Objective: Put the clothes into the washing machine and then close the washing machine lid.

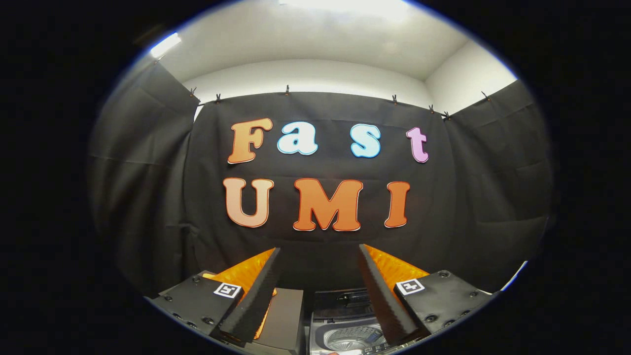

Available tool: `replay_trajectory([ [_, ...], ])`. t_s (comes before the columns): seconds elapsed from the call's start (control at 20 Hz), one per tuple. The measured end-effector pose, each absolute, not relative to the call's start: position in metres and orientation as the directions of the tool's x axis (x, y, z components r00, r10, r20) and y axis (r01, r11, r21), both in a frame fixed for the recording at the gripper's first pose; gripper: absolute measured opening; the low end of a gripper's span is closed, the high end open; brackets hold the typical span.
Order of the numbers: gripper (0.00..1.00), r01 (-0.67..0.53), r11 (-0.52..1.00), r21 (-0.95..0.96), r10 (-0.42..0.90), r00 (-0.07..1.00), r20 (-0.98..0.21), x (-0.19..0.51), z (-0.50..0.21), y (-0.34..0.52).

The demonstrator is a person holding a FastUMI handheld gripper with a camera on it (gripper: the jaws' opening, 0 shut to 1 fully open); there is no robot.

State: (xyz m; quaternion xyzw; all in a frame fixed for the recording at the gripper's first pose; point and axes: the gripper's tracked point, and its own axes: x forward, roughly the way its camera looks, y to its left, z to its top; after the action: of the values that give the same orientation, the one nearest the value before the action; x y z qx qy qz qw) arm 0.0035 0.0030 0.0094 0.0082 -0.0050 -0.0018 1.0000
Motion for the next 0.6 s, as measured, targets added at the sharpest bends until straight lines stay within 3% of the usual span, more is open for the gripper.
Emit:
replay_trajectory([
  [0.6, 0.98, -0.016, 0.998, 0.057, 0.017, 0.999, -0.029, 0.025, -0.008, 0.048],
])
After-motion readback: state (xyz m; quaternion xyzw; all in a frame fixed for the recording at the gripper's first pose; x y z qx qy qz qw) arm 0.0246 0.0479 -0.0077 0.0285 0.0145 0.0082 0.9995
